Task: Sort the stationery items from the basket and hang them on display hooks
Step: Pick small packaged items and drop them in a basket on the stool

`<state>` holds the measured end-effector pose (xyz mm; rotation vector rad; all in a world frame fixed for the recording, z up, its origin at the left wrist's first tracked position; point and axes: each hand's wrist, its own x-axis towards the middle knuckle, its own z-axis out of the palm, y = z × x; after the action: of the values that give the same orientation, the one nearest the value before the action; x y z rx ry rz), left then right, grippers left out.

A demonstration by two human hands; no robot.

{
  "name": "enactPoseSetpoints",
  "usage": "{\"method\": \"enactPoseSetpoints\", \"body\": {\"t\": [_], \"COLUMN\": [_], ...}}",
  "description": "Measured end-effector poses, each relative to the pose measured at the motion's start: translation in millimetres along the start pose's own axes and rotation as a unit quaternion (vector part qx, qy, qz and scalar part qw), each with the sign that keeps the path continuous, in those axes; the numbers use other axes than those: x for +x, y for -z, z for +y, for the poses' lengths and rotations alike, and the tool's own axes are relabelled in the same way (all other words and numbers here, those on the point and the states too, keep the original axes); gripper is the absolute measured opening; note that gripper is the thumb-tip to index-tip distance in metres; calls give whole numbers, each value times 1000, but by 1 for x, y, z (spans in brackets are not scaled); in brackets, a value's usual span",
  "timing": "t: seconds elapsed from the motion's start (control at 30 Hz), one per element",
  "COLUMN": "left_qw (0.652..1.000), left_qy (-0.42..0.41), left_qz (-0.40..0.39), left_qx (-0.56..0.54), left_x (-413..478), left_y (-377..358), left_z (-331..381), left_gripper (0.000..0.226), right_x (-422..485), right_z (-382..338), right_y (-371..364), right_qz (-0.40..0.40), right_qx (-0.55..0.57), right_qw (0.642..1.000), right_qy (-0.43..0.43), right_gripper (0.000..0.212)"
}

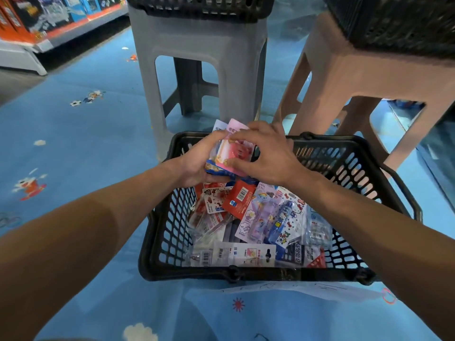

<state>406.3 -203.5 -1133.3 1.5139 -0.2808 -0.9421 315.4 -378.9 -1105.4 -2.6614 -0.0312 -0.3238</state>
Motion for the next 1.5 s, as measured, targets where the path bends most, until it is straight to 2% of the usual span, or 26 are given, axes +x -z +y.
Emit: {"method": "enactPoseSetpoints", "body": {"t": [0.3, 0.43, 0.5, 0.53, 0.6, 0.63, 0.73, 0.83, 0.93, 0.97, 1.07, 1.13, 1.2, 1.27, 1.37, 1.43, 1.5], "left_qw": [999, 997, 994, 993, 992, 992, 988, 986, 984, 983, 982, 979, 977, 978, 974, 961, 949], "left_qy": [-37, -58, -65, -70, -80, -85, -106, -117, -129, -134, -120, -116, -117, -100, -80, -125, -186], "left_qz": [9, 53, 69, 72, 81, 86, 114, 112, 106, 103, 115, 137, 141, 127, 142, 159, 156], "left_qx": [-9, -17, -46, -58, -58, -47, 10, 43, 63, 68, 88, 93, 108, 130, 156, 187, 202], "left_x": [5, 2, 0, -3, -8, -10, -16, -19, -18, -19, -29, -47, -71, -99, -147, -181, -213], "left_y": [5, -3, -7, -9, -14, -18, -29, -39, -45, -46, -49, -54, -59, -63, -73, -83, -94], "left_z": [1, 10, 16, 19, 23, 24, 28, 34, 44, 49, 71, 88, 114, 151, 221, 271, 322], "left_gripper": [44, 54, 53, 52, 51, 49, 51, 61, 76, 77, 81, 70, 54, 49, 50, 47, 31], "right_x": [5, 4, 5, 6, 8, 7, 8, 11, 12, 12, 13, 13, 11, 10, 16, 20, 24], "right_z": [-14, -18, -23, -25, -31, -36, -49, -58, -52, -52, -65, -83, -109, -139, -184, -211, -236], "right_y": [-6, -8, -6, -4, -1, 0, -3, 5, 17, 20, 38, 55, 83, 119, 187, 238, 289], "right_qz": [-7, 29, 48, 55, 28, 9, 10, 39, 50, 47, 52, 67, 72, 83, 117, 142, 142], "right_qx": [87, 201, 352, 441, 565, 576, 540, 576, 643, 652, 628, 632, 651, 656, 644, 624, 613], "right_qw": [995, 976, 925, 878, 785, 775, 800, 773, 728, 721, 731, 718, 689, 675, 684, 710, 732], "right_qy": [-39, -78, -134, -180, -250, -258, -261, -262, -233, -228, -259, -284, -310, -327, -321, -294, -260], "right_gripper": [61, 68, 80, 81, 65, 55, 39, 32, 30, 31, 30, 29, 27, 37, 45, 41, 37]}}
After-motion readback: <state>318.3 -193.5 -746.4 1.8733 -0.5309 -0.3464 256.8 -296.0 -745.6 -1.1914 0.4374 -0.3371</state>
